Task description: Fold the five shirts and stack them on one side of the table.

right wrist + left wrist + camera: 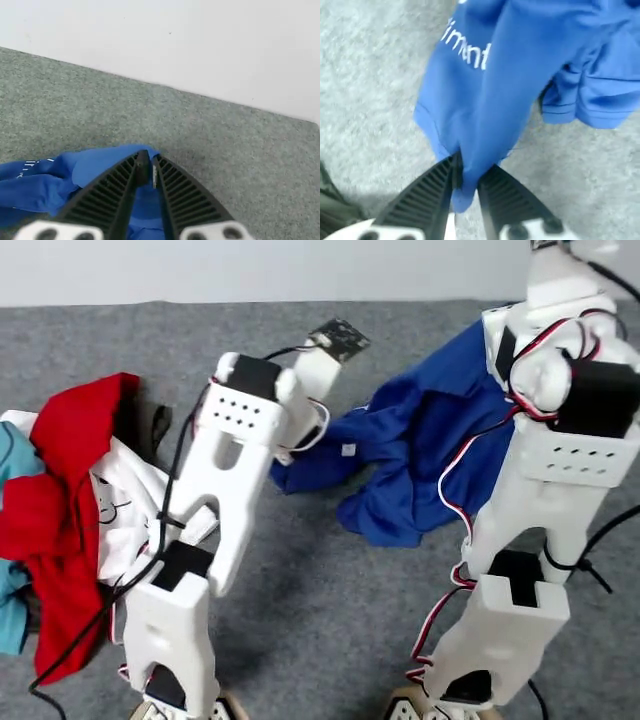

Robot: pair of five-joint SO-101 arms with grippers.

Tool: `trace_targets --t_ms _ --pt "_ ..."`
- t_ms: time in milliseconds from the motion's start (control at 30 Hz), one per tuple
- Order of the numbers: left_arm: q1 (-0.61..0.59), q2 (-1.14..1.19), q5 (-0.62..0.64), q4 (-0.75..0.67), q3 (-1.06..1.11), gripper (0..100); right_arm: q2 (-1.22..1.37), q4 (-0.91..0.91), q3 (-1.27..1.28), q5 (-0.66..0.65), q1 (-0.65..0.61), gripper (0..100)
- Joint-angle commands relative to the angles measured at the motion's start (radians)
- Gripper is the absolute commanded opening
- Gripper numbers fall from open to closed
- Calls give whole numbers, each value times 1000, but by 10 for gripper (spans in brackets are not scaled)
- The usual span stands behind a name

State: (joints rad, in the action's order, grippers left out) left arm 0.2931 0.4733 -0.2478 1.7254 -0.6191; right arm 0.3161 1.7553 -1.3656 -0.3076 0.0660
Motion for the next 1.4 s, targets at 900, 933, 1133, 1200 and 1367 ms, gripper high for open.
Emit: trace_targets --t_ms 900,933,1133,1200,1367 --pt "-14 -5 -89 31 -7 73 -50 36 3 -5 8 9" --pt "-11 -32 -91 31 12 119 -50 36 3 -5 8 9" --pt "17 -106 -103 26 85 203 -50 38 3 -5 8 9" --pt "25 -84 -104 20 91 203 -50 38 3 -5 8 9" --pt "26 3 -104 12 87 203 -50 38 3 -5 8 9"
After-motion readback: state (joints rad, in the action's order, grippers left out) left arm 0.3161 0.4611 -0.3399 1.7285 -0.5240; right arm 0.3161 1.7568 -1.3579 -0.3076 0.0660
